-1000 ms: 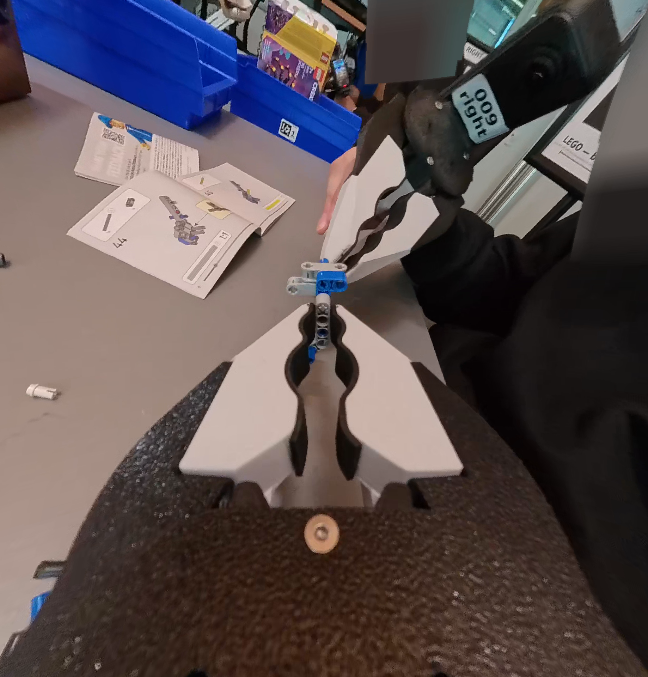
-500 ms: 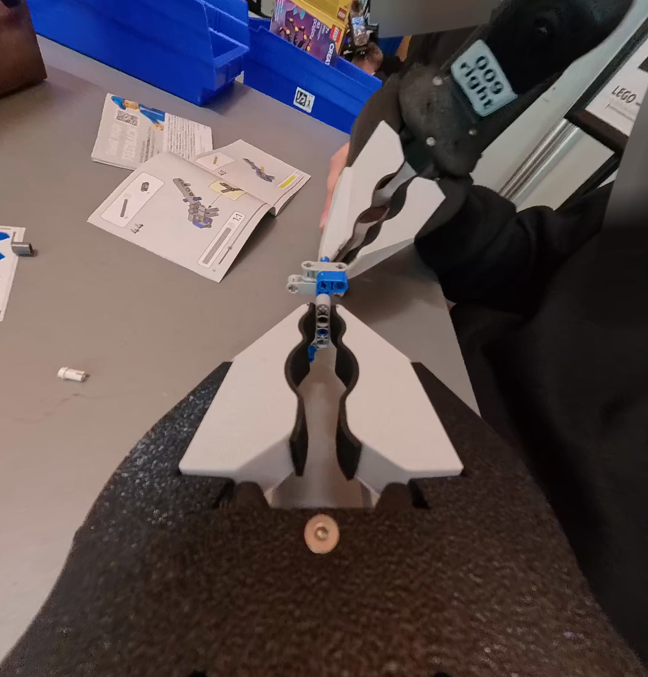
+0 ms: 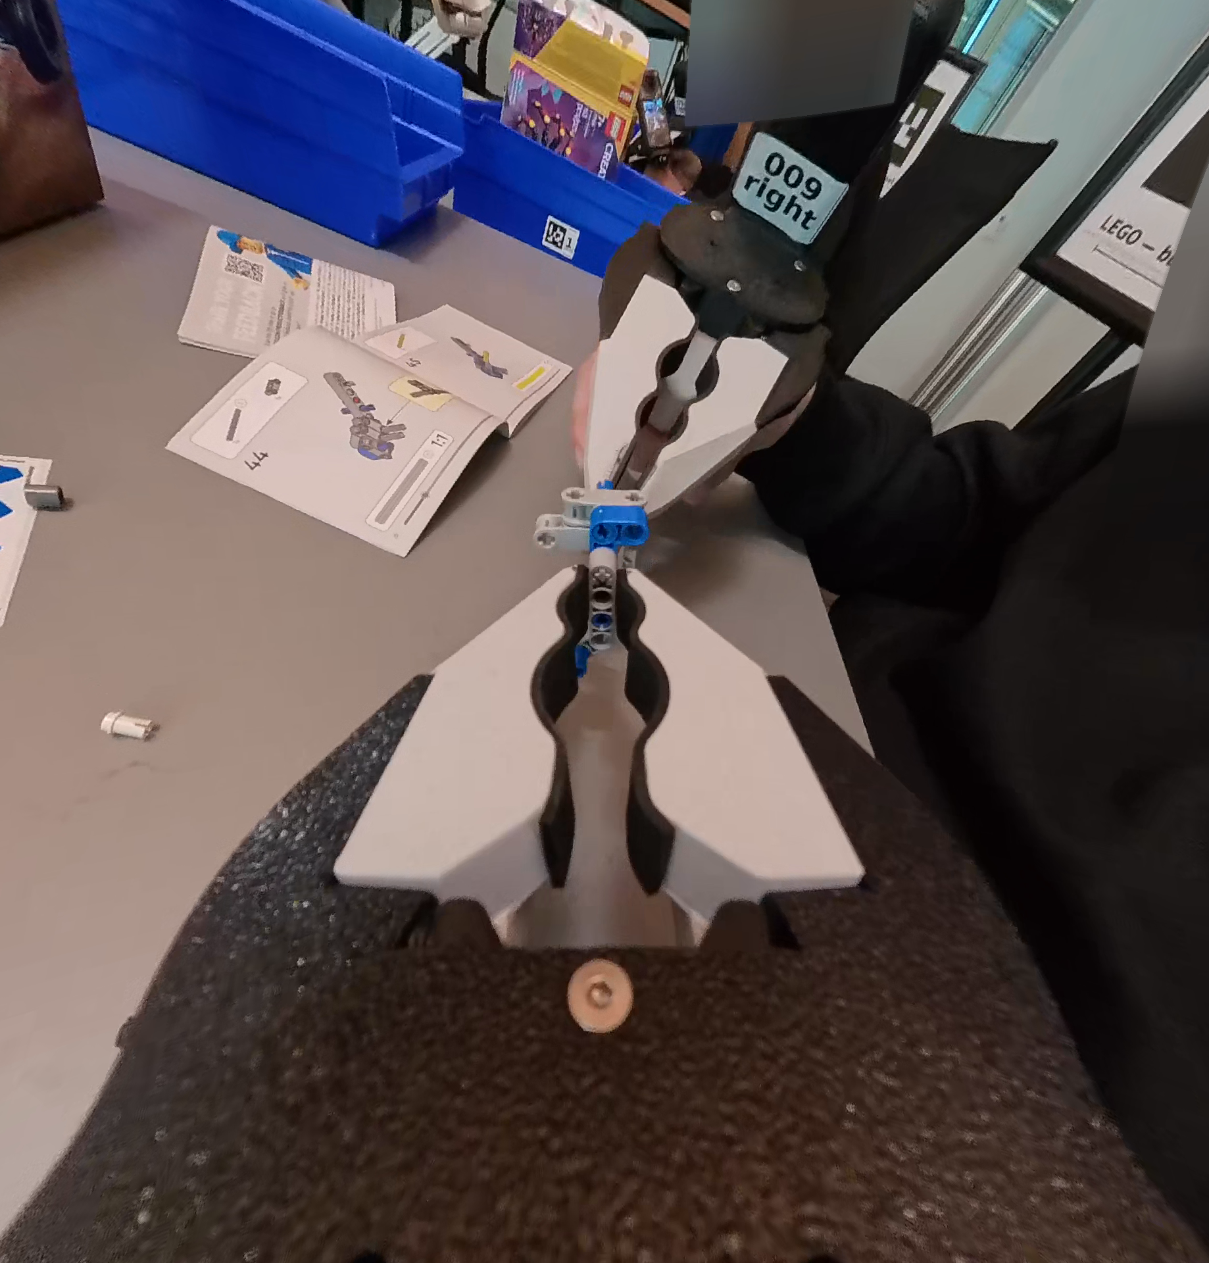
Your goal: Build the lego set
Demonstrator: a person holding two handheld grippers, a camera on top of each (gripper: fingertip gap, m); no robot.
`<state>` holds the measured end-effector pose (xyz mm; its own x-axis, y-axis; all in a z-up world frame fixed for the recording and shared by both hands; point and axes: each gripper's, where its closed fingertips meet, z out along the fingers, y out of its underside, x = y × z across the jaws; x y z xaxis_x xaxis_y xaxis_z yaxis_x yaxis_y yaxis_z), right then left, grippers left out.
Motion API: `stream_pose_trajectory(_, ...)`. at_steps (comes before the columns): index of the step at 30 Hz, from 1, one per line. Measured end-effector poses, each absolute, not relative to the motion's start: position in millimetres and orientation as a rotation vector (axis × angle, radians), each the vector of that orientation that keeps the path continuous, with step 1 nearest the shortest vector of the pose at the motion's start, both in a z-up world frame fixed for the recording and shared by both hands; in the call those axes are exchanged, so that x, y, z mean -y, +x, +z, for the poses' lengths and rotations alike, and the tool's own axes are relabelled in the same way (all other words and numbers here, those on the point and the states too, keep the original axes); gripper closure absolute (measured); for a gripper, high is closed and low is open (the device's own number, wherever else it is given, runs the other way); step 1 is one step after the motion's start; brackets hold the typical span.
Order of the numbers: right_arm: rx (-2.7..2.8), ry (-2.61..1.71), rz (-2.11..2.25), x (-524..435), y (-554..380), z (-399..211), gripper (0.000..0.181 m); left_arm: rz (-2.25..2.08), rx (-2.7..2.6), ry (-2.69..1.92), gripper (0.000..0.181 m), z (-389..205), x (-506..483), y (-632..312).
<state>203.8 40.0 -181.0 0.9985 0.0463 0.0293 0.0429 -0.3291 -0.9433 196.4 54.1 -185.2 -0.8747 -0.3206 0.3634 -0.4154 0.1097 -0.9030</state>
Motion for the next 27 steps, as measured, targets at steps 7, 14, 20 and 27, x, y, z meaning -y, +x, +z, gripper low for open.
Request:
stream_pose_trajectory(7,-0.012,-1.887,0.092,-31.7,208.2,-183.2,0.161,1.963,2.250,0.728,0.176,-177.9,-56.1,195.4)
stream_pose_trajectory(14,0.000,-1.826,0.167,-38.5,198.1,-178.6,0.178,1.963,2.255,0.686,0.176,-176.2,-52.2,192.1)
stream_pose_trajectory(20,-0.028,-1.801,0.220,-35.5,199.3,-177.1,0.177,1.946,2.266,0.694,0.176,-178.3,-52.3,192.5)
stream_pose_trajectory(27,-0.022,-1.822,0.220,-38.4,198.3,-181.1,0.178,1.917,2.263,0.707,0.176,-181.8,-51.0,191.9)
